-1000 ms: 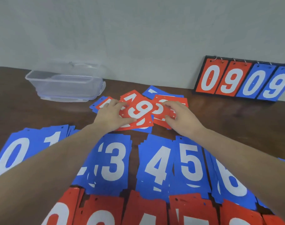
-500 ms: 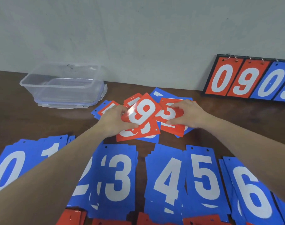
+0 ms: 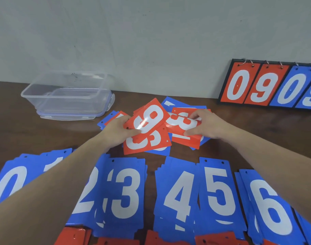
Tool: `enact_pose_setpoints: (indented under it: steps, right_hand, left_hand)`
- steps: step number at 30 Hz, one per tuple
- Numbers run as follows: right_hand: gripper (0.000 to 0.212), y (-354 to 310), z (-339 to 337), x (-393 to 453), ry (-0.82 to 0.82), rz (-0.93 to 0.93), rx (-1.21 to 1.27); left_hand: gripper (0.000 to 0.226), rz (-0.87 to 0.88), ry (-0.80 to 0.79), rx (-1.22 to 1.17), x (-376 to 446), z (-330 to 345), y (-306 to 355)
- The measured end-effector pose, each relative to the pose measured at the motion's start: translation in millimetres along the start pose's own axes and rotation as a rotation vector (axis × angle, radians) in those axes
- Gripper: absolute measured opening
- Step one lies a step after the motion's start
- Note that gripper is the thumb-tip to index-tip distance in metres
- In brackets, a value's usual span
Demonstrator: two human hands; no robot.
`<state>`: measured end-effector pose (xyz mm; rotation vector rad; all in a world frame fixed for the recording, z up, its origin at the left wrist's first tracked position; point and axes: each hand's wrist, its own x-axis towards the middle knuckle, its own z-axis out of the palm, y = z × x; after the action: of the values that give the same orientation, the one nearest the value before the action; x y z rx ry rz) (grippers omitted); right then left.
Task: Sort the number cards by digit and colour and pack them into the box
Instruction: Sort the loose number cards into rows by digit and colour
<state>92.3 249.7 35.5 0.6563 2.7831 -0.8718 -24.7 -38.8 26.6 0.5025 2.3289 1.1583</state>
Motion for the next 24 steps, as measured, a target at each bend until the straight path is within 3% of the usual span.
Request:
enact_pose_setpoints:
  steps: [7,11,15,19,24]
  right_hand:
    - [0.041,20.8,-6.0,-27.4,0.181,-0.056,-0.005]
    - [0.047,31.8,-8.0,-39.3,0.238,-0.013,0.005]
    - [0.06,34.8,-10.7,-49.9,0.18,-0.045,0.242]
    - [0.062,33.6,-16.1,-64.7,0.208,0.018,0.629]
    - [0.045,38.4,-20.0,-86.7,0.294,0.043,0.787]
  left_hand:
    - [0.034,-0.02,0.019,0.01,-1.0,0.9,1.5]
    - [0.035,-0.029,0.036,-0.011,-0.6,0.7,3.2]
    - [0.031,-0.047,0.077,-0.158,-2.4,-2.9,8.4]
    - [0.018,0.009,0.174,-0.41,-14.3,2.4,25.3]
    - [0.017,-0.001,0.179,-0.596,-38.4,13.7,41.1]
